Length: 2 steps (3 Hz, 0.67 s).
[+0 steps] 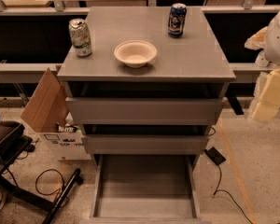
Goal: Close bottom drawer
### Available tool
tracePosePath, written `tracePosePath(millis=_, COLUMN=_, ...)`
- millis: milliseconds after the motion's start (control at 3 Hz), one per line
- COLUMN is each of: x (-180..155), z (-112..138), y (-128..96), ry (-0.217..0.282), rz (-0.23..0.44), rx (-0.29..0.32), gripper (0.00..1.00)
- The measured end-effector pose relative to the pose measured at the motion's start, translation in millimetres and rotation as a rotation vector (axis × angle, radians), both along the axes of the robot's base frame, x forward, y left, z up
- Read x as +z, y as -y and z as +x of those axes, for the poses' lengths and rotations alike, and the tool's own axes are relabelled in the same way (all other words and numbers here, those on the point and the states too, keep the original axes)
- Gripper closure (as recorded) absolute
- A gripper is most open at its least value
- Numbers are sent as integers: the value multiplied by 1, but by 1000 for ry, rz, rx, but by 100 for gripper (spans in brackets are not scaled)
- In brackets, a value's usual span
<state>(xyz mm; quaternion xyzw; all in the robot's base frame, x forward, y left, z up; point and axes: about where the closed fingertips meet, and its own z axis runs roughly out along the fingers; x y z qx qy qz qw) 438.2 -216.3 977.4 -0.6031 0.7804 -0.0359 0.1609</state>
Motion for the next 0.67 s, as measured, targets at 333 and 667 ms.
tracePosePath(millis=333, x=-2, z=-1, y=-1, ry=6, rz=2, rx=-1, gripper=0)
tracePosePath(millis=667, x=-38, z=-12, y=-9, ry=2, rz=42, rx=-21, gripper=0)
